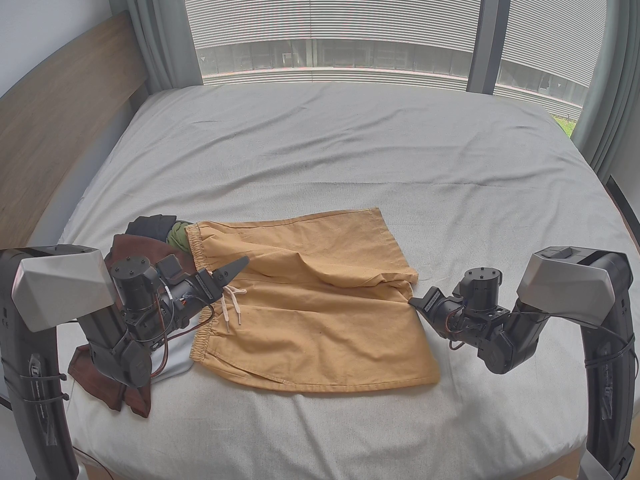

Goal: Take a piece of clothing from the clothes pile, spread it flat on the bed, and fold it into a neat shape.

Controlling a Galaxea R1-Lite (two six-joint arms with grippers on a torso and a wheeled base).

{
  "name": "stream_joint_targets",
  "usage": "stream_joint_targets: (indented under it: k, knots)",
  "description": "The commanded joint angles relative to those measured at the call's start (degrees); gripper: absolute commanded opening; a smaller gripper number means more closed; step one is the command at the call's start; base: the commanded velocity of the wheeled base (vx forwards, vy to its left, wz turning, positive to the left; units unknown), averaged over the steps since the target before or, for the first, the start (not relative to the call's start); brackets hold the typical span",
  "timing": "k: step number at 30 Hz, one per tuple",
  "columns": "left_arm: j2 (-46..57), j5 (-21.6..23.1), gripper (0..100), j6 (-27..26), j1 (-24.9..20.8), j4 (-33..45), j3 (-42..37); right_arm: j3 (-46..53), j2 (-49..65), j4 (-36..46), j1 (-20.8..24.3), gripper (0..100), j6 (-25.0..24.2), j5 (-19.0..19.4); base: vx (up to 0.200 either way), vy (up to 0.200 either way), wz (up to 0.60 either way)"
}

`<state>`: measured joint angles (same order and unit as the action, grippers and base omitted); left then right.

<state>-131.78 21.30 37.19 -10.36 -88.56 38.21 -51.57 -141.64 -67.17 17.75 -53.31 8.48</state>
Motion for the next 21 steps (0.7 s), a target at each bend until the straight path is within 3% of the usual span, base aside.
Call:
stream_joint_targets:
  k: [1,4,5,21]
  knots:
    - [-1.55,-0.03,100,-0.46,-0.27,-0.03,0.03,0.50,-0.30,-1.74,0.09,0,0.31,0.04,0.000,0.000,0.00]
    - [-1.73,-0.03,100,-0.72,-0.27,-0.03,0.11,0.50,-0.39,-3.58,0.00,0,0.49,0.13,0.000,0.000,0.00]
    - [-1.73,-0.03,100,-0.72,-0.27,-0.03,0.11,0.50,-0.39,-3.58,0.00,100,0.49,0.13,0.000,0.000,0.00]
    - [-1.64,-0.12,100,-0.72,-0.36,-0.03,0.11,0.15,-1.97,-4.28,-0.08,100,0.49,0.13,0.000,0.000,0.00]
